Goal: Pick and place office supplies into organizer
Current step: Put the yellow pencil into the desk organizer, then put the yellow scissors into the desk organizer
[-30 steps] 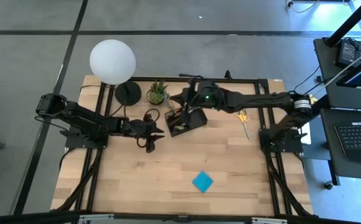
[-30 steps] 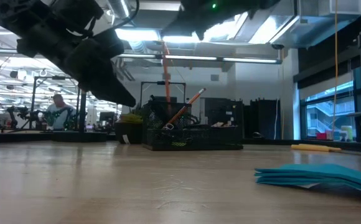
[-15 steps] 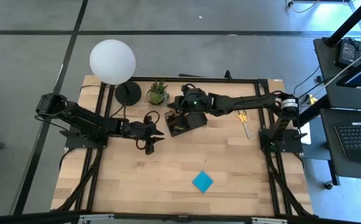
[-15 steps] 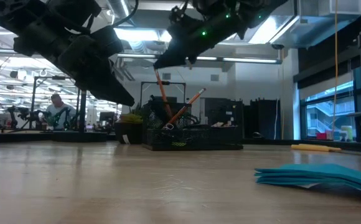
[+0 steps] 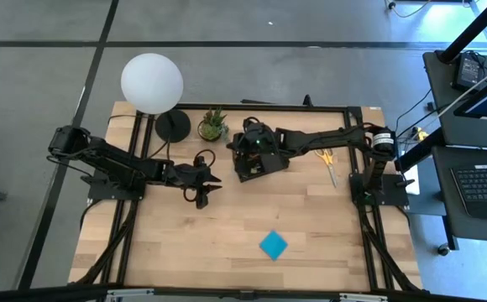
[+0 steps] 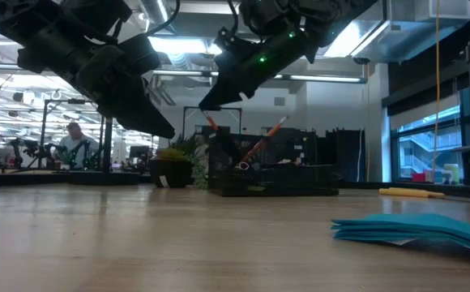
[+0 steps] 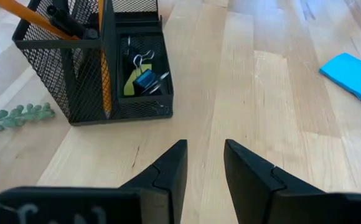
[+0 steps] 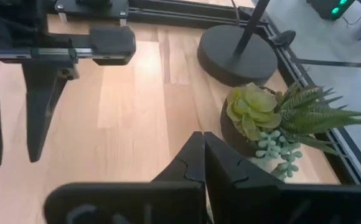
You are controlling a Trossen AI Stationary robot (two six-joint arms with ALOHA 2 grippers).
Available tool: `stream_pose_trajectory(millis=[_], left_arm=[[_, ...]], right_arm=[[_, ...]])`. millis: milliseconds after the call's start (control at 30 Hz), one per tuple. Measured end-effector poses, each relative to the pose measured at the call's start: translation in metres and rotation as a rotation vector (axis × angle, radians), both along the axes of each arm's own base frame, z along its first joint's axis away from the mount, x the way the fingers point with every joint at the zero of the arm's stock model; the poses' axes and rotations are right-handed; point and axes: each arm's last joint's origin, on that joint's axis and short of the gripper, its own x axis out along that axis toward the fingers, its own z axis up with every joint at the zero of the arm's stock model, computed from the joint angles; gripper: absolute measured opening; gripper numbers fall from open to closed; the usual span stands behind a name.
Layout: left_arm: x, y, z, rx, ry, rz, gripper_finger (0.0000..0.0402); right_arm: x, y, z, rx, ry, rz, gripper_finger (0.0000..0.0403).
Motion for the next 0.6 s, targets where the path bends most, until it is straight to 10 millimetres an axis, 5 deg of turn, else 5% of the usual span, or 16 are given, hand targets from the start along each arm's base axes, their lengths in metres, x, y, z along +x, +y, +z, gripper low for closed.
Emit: stream_pose_trajectory(millis=[300, 600], left_arm=[[0.000, 0.000, 0.000, -0.001, 0.000, 0.000, 0.0098], [0.000, 0.000, 0.000, -0.004, -0.001, 0.002, 0.0098]], right_arm=[[0.000, 0.000, 0.001, -0.005, -0.007, 0.002, 0.0038], [-0.004, 0.000, 0.011, -0.021, -0.024, -0.018, 0.0125]])
